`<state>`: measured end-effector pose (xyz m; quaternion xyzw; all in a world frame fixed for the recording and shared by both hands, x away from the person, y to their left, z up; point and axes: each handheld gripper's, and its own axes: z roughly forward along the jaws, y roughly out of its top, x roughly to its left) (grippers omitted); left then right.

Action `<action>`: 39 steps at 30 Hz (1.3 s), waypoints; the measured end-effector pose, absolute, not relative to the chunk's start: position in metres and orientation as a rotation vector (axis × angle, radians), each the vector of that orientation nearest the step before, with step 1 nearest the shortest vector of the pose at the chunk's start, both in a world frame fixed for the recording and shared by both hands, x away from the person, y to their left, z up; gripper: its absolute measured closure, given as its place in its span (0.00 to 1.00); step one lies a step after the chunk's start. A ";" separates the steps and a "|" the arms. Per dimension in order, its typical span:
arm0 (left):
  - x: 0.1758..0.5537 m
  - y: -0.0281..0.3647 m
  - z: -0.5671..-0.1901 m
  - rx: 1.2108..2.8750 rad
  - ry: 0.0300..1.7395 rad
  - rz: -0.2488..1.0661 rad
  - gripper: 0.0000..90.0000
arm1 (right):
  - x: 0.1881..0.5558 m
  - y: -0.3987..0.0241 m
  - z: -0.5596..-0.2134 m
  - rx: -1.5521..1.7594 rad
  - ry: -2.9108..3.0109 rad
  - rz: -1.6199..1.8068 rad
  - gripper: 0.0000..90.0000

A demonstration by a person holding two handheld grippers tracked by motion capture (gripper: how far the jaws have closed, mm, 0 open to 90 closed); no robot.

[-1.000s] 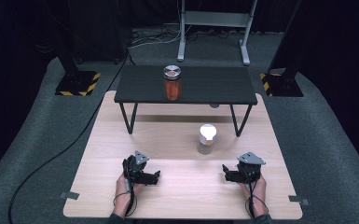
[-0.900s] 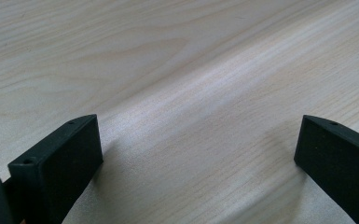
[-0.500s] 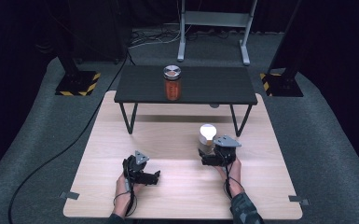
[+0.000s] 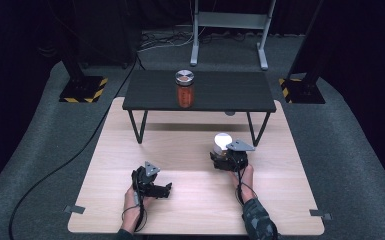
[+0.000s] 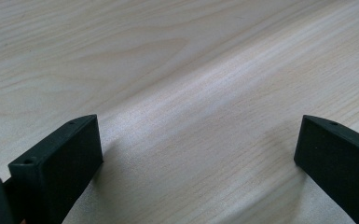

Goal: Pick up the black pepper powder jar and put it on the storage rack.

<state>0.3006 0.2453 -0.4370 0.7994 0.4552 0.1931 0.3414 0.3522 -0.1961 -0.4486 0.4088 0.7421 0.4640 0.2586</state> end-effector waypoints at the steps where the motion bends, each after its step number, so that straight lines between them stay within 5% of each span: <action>1: 0.301 0.245 -0.437 2.079 1.184 0.502 0.00 | 0.352 -0.196 -0.449 1.108 2.012 1.258 0.20; 7: 0.300 0.245 -0.437 2.079 1.183 0.506 0.00 | 0.351 -0.197 -0.448 1.091 2.009 1.266 0.32; 39: 0.300 0.245 -0.437 2.077 1.185 0.502 0.00 | 0.348 -0.205 -0.434 1.090 2.024 1.267 0.33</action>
